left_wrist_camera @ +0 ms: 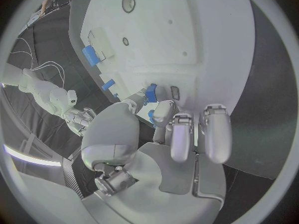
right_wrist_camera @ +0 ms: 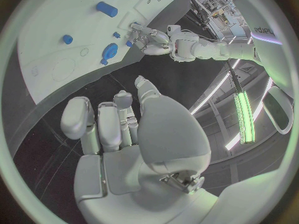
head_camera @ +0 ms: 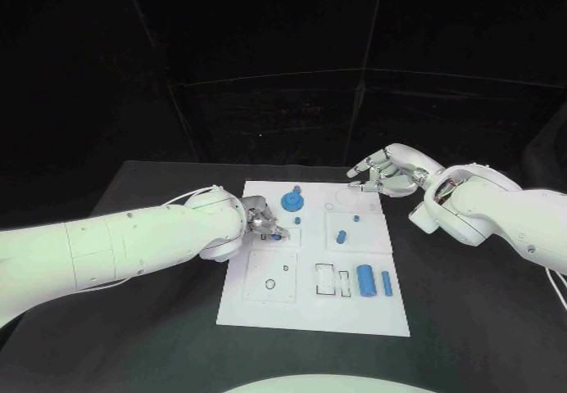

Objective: Assemble the parts on the task board

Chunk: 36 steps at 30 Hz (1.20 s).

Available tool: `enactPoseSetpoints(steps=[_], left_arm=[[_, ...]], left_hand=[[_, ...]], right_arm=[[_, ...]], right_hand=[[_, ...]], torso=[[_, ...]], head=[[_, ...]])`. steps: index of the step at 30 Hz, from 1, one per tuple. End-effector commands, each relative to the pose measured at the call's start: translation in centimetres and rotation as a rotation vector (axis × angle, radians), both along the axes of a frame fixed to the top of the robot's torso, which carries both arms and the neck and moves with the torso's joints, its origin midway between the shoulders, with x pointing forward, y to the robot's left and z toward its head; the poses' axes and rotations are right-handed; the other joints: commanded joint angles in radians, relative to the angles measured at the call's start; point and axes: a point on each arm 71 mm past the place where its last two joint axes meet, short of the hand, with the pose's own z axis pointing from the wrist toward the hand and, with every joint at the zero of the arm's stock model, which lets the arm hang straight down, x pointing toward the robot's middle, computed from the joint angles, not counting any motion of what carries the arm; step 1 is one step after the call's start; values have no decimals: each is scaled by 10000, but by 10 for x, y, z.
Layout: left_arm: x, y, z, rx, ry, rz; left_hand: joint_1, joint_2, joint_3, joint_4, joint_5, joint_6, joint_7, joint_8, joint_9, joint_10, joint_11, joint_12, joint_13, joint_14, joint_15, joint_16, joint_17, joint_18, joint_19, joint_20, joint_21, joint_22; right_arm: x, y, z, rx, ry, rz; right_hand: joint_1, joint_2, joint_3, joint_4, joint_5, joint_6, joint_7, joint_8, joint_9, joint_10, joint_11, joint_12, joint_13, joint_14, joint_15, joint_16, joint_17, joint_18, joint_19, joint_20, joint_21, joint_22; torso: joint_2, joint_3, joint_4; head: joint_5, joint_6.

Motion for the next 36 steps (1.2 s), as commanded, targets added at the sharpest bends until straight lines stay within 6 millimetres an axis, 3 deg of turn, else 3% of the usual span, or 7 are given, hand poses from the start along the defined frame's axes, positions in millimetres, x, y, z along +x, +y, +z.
enactPoseSetpoints(steps=[1, 36], left_arm=[[-2, 0, -4, 67, 222, 34], [-6, -1, 5, -203, 108, 0]], left_hand=[[-146, 5, -157, 65, 35, 49, -3, 40, 7, 106, -2, 58, 16, 1056, -58, 32, 2634, -141, 93, -73, 45, 366], [-217, 46, -529, 256, 36, 51, -18, 42, 14, 90, -13, 36, -20, 1056, -68, 32, 2634, -138, 91, -79, 34, 362]], right_arm=[[0, 1, 2, 72, -83, 41], [2, 1, 1, 87, -43, 40]], right_hand=[[-35, 30, -52, -1, 28, -7, -27, 52, 12, -43, 1, -48, -10, 173, -9, -48, -10, 183, -58, -10, -52, -11], [-58, 36, -78, 24, 33, -19, -26, 61, 11, -96, 1, -125, -80, 152, -9, -131, -96, 200, -109, -11, -109, -101]], torso=[[2, 0, 1], [1, -5, -2]], head=[[-3, -3], [-30, 9]])
